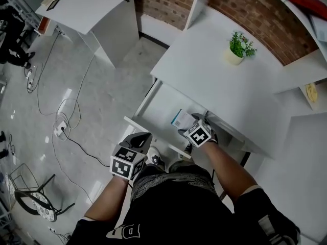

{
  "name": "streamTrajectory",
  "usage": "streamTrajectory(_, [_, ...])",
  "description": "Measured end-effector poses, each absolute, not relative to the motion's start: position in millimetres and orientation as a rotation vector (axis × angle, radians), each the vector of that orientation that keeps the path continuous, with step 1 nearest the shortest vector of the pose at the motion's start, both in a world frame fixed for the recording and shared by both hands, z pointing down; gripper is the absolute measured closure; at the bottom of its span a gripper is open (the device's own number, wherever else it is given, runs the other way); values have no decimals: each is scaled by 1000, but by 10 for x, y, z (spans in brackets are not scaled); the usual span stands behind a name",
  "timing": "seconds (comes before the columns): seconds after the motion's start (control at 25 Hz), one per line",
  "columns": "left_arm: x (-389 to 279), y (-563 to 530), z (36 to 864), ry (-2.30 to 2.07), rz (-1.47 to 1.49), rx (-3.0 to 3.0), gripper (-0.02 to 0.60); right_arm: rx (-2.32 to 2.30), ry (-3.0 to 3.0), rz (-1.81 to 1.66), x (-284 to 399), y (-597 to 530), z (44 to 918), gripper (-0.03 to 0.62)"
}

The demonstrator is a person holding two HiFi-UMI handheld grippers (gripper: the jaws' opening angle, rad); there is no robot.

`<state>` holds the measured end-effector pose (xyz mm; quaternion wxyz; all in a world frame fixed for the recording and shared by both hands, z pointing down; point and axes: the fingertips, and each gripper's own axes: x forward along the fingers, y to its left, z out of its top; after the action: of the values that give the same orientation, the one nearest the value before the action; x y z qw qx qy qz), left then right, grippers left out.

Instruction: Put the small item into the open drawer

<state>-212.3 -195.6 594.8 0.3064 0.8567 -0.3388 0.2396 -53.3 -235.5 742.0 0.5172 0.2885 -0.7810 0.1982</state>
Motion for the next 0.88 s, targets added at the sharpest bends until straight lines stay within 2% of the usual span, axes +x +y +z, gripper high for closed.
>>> streamTrajectory(0.88, [-2502,-2043,6397,-1089,597,2054,565,584,-1746,501,-775,-2873,8689,174])
